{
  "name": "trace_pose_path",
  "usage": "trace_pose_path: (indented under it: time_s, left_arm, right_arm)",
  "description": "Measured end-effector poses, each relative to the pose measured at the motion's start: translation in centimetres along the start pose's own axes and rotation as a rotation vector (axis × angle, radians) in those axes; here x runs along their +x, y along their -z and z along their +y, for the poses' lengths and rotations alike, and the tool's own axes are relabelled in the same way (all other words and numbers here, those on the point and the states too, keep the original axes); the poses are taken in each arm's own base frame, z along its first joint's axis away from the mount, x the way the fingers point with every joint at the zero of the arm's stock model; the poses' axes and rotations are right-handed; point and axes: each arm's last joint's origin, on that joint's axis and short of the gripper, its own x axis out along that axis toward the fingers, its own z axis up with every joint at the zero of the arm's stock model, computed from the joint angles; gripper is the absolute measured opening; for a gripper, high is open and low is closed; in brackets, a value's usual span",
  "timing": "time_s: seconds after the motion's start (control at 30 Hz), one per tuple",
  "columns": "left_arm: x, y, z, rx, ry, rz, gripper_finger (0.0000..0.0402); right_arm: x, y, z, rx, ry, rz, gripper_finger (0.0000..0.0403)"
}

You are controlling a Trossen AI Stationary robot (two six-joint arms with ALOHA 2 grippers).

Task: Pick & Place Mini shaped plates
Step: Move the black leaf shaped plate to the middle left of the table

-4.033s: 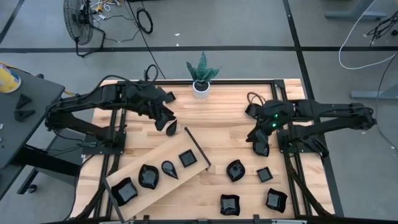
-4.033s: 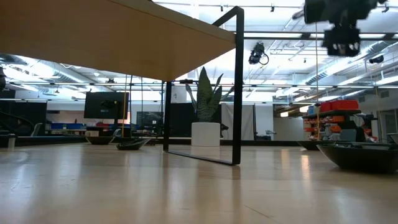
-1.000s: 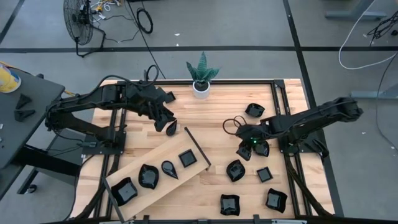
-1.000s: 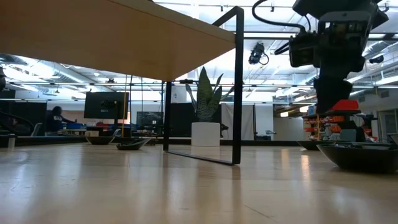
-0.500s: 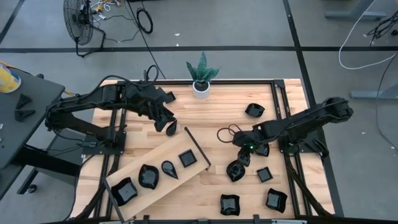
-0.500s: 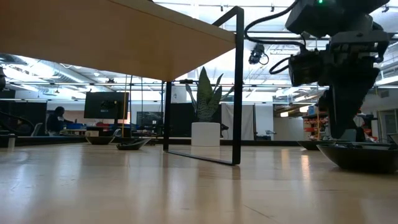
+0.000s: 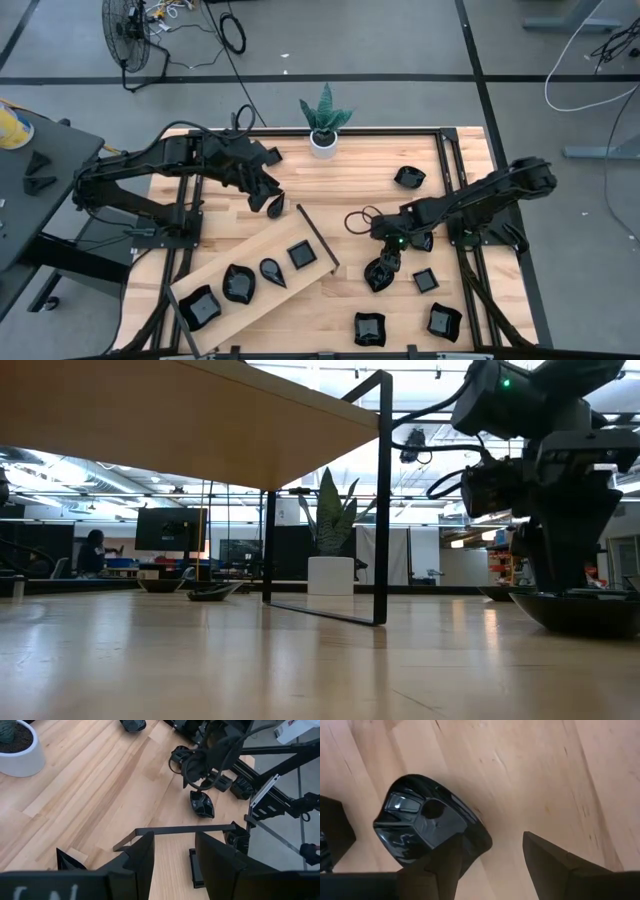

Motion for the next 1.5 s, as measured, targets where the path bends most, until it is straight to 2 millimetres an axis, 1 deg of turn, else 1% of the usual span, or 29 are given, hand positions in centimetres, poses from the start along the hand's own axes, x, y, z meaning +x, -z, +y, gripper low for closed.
trace_pose_path:
  time_s: [0.2, 0.3, 0.7, 1.03, 1.5]
  left_arm:
    - [0.0, 0.01, 0.01, 0.0, -0.001, 0.001, 0.0147]
    - [0.0, 0.01, 0.01, 0.0, -0.001, 0.001, 0.0147]
    - [0.0, 0.01, 0.01, 0.0, -0.001, 0.001, 0.0147]
    - [0.0, 0.01, 0.01, -0.001, -0.001, 0.001, 0.0147]
    - [0.0, 0.01, 0.01, -0.002, -0.001, 0.001, 0.0147]
  right_arm:
    - [0.11, -0.01, -0.02, -0.027, -0.001, 0.004, 0.0208]
    - [0.11, -0.01, 0.0, -0.027, -0.005, 0.006, 0.0194]
    - [0.11, -0.01, 0.0, -0.03, -0.005, 0.006, 0.0077]
    - [0.11, -0.14, 0.09, -0.038, -0.016, -0.006, 0.0007]
    - [0.09, -0.1, 0.18, -0.009, -0.045, 0.012, 0.0001]
